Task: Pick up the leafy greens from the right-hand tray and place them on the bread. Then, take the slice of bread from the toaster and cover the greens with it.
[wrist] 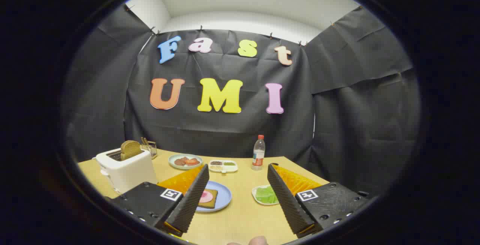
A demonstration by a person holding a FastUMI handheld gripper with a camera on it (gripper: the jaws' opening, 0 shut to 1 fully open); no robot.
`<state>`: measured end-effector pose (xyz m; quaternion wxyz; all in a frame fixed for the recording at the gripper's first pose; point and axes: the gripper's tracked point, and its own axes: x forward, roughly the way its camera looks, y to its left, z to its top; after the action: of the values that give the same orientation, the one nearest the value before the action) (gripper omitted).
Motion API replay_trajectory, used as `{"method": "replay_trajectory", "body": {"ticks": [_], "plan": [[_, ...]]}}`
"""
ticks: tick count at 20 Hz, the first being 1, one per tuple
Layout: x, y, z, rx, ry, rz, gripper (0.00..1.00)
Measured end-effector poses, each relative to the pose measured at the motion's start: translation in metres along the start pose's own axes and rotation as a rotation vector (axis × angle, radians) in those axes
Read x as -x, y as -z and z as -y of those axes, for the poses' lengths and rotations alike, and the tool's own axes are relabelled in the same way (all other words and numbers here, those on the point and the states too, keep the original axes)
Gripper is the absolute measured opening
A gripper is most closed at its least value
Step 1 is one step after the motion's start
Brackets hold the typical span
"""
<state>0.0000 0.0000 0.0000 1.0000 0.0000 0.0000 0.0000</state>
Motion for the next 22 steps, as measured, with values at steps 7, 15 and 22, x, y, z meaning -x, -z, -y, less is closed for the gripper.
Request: {"method": "replay_trajectory", "body": {"ticks": [7,15,22], "plan": [[-0.003,0.0,-0.008,0.01,-0.01,0.003,0.95],[-0.006,0.005,-0.012,-0.011,-0.023,-0.015,0.95],[-0.007,0.005,-0.009,-0.004,-0.027,-0.014,0.95]]}}
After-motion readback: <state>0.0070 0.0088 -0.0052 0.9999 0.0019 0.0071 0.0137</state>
